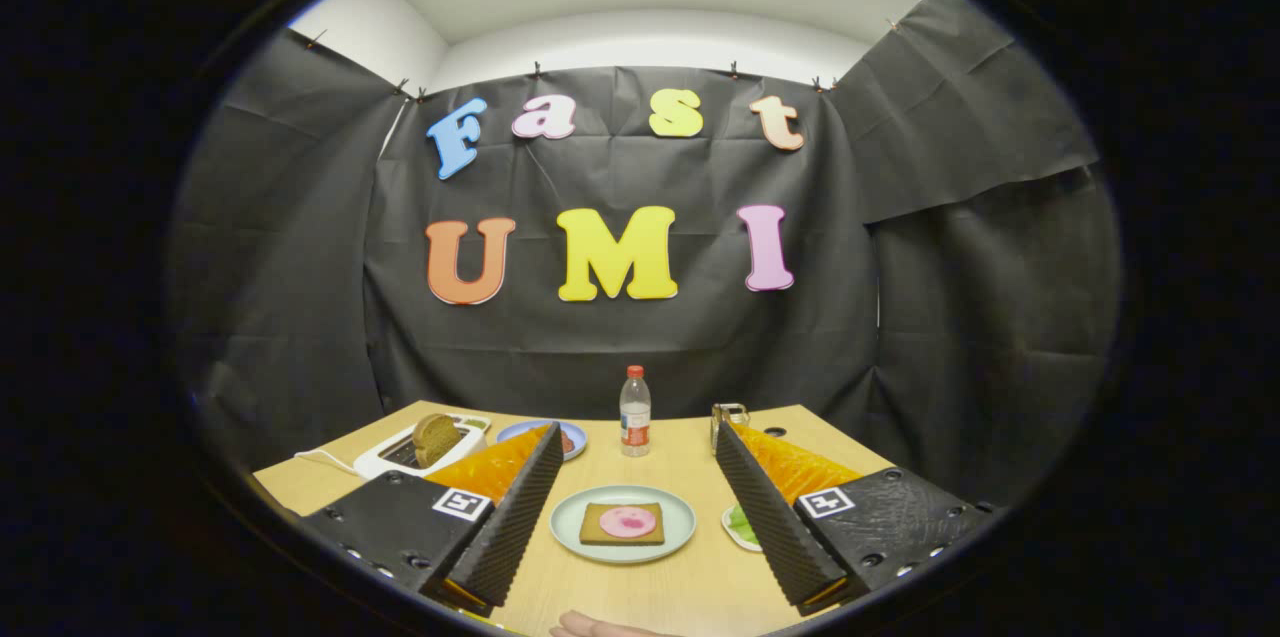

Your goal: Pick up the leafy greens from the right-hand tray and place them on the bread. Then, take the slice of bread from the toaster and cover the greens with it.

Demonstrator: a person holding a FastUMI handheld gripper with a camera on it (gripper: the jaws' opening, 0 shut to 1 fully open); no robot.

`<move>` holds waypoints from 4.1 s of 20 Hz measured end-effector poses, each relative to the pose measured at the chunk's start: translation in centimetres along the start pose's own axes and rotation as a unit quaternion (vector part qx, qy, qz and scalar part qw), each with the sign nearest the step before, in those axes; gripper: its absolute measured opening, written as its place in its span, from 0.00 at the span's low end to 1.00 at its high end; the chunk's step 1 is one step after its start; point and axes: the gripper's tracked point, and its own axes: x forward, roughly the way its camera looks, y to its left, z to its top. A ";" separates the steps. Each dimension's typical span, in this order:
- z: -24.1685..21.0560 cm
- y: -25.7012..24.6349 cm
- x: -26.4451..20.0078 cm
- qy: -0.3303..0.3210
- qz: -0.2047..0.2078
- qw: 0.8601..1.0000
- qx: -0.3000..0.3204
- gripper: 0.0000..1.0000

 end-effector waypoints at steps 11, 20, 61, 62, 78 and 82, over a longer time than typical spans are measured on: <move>-1.9 -4.8 0.3 0.015 -0.029 0.999 0.023 0.95; -7.3 -13.6 3.4 0.100 -0.074 0.992 0.024 0.95; -24.7 -24.1 23.0 0.380 -0.019 0.925 0.007 0.31; -24.5 -23.8 23.2 0.374 -0.015 0.927 0.009 0.16; -16.1 -18.7 17.1 0.279 -0.039 0.959 -0.036 0.00; -15.4 -16.5 16.1 0.274 -0.040 0.960 -0.038 0.00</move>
